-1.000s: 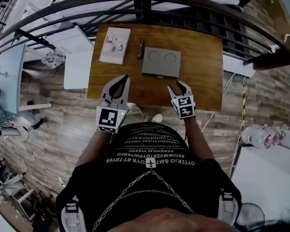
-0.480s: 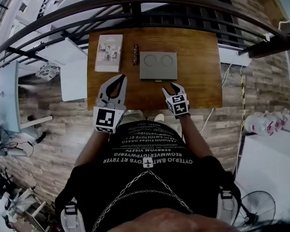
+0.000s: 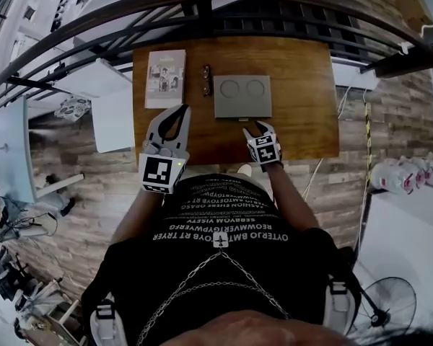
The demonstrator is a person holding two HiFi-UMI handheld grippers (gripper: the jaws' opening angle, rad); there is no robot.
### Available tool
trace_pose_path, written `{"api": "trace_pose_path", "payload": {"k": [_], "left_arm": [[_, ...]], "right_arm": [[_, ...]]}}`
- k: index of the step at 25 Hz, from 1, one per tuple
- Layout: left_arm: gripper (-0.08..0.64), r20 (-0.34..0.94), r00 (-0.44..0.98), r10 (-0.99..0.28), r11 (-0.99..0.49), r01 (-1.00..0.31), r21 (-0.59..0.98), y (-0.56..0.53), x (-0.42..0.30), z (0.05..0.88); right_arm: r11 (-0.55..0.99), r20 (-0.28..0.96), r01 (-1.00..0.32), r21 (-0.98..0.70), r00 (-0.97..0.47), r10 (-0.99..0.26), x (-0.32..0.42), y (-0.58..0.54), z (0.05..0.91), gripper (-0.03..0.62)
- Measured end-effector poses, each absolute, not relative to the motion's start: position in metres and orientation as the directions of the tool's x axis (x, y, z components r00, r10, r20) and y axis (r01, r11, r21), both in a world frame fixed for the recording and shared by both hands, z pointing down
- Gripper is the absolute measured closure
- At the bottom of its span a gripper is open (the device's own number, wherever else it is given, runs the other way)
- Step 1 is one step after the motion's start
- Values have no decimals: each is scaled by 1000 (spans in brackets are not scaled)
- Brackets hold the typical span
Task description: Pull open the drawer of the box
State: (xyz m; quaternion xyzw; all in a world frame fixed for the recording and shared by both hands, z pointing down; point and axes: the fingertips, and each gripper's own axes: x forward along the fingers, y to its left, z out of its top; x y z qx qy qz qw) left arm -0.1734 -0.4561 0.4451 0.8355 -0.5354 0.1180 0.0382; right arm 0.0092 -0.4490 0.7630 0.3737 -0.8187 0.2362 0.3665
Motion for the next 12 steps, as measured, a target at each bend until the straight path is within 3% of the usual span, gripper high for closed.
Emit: {"api": "trace_pose_path", "payload": {"k": [12], "left_arm": [[554, 236, 418, -877, -443, -894, -65, -467, -180, 451]], "right_arm": [[465, 826, -858, -220, -417, -379, 5, -451, 823, 394]]}}
